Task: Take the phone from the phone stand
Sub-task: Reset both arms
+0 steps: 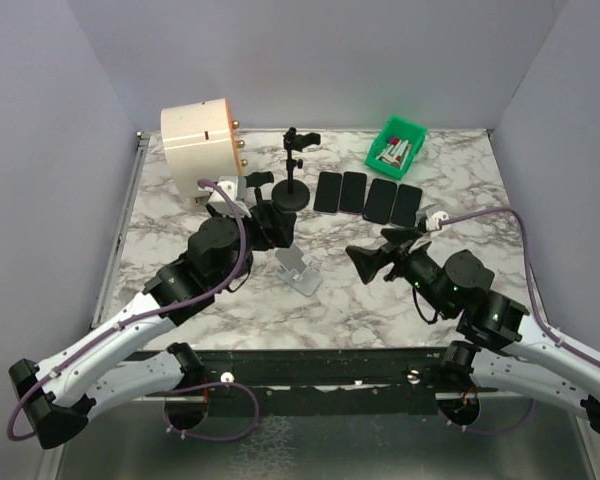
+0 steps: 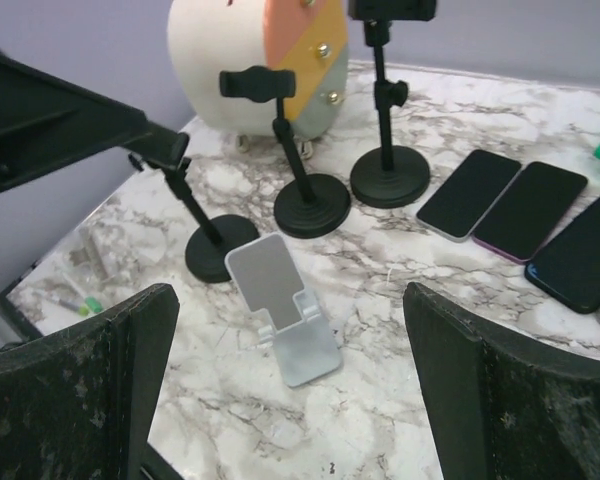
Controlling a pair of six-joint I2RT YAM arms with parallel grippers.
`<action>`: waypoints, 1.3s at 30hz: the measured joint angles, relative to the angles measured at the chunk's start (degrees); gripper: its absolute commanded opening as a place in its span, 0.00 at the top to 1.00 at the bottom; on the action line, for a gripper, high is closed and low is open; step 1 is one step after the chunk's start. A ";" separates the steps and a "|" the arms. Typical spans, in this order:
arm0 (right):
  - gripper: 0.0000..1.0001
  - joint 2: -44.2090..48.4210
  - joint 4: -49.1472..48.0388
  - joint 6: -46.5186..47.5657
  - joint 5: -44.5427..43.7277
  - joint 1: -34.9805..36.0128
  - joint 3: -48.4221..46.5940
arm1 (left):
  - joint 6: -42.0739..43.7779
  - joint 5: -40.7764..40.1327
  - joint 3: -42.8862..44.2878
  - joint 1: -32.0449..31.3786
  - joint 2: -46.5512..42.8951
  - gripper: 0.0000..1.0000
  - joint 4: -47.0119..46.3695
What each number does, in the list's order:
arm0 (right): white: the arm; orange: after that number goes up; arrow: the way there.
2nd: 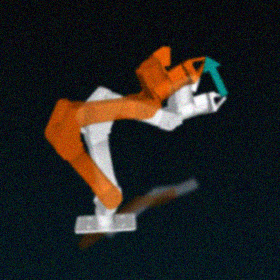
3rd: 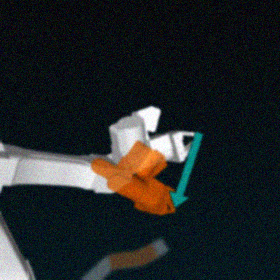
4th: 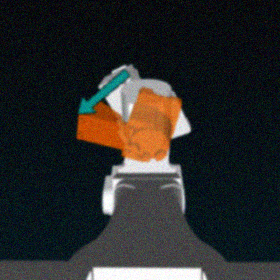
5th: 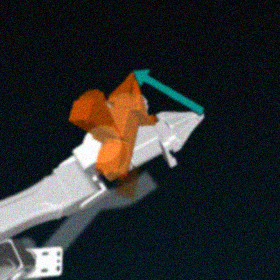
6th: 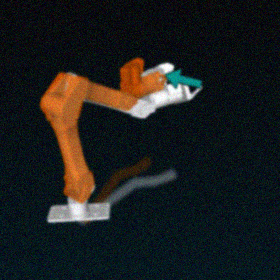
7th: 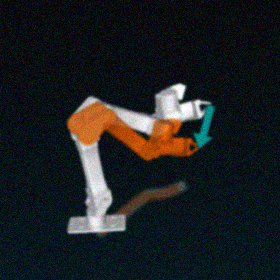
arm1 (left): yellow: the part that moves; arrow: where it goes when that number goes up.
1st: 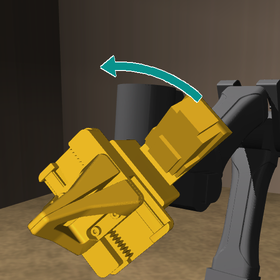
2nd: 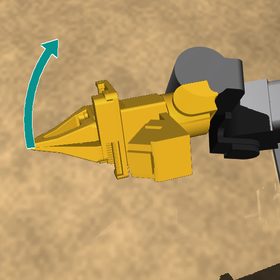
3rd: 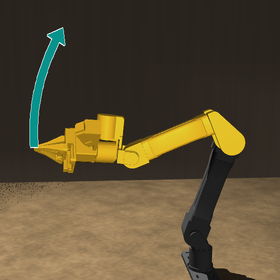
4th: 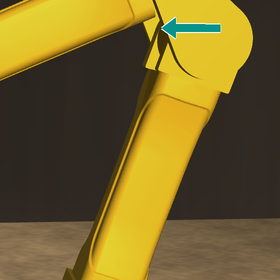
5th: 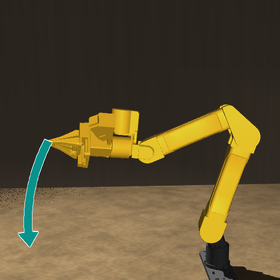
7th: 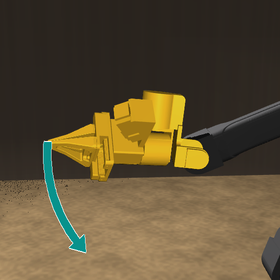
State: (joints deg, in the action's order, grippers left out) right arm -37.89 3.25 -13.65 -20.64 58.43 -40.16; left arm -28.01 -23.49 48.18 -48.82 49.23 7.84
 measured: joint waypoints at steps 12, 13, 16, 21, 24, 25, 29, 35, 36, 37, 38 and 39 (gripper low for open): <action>0.00 -5.77 6.64 -9.46 -20.85 0.00 -7.30 | -16.63 -14.62 13.16 0.04 7.72 0.01 21.40; 0.00 -6.34 6.91 -10.21 -22.58 0.00 -7.30 | -16.94 -14.40 12.57 0.04 6.71 0.01 21.35; 0.00 -9.49 9.35 -12.79 -27.67 0.00 -7.93 | -16.50 -12.94 12.55 0.11 5.33 0.04 21.51; 0.00 -17.46 14.32 -12.81 -33.09 0.00 -11.23 | -9.81 -9.49 22.03 0.07 14.73 0.01 22.45; 0.00 -19.87 16.63 -13.27 -35.45 -0.09 -11.28 | -6.05 -7.74 24.28 0.07 19.54 0.01 22.21; 0.00 -20.11 17.16 -13.51 -35.54 -0.46 -11.19 | -4.70 -6.69 24.26 0.07 20.50 0.01 22.23; 0.00 -19.47 17.88 -14.43 -29.40 -8.50 -11.28 | -1.18 -4.81 24.28 0.07 21.16 0.01 20.59; 0.00 -18.93 20.06 -12.02 -21.29 -15.96 -20.39 | 6.32 -2.80 34.25 0.07 23.96 0.01 18.78; 0.00 -17.99 19.39 -10.60 -20.17 -15.96 -22.32 | 7.13 -2.73 35.85 0.07 24.06 0.01 18.03; 0.00 -16.61 18.38 -9.11 -19.19 -15.91 -23.91 | 8.07 -2.73 36.98 0.04 23.85 0.01 17.31; 0.00 -14.86 17.27 -7.58 -18.14 -15.87 -25.22 | 8.79 -2.73 37.48 0.07 23.47 0.01 16.68; 0.00 -12.98 16.31 -5.88 -17.05 -15.87 -26.47 | 9.42 -2.75 37.68 0.07 22.80 0.01 15.91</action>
State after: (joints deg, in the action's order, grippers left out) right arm -50.87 19.55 -19.53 -37.69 42.57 -66.63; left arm -18.59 -26.24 85.86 -48.75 72.03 23.75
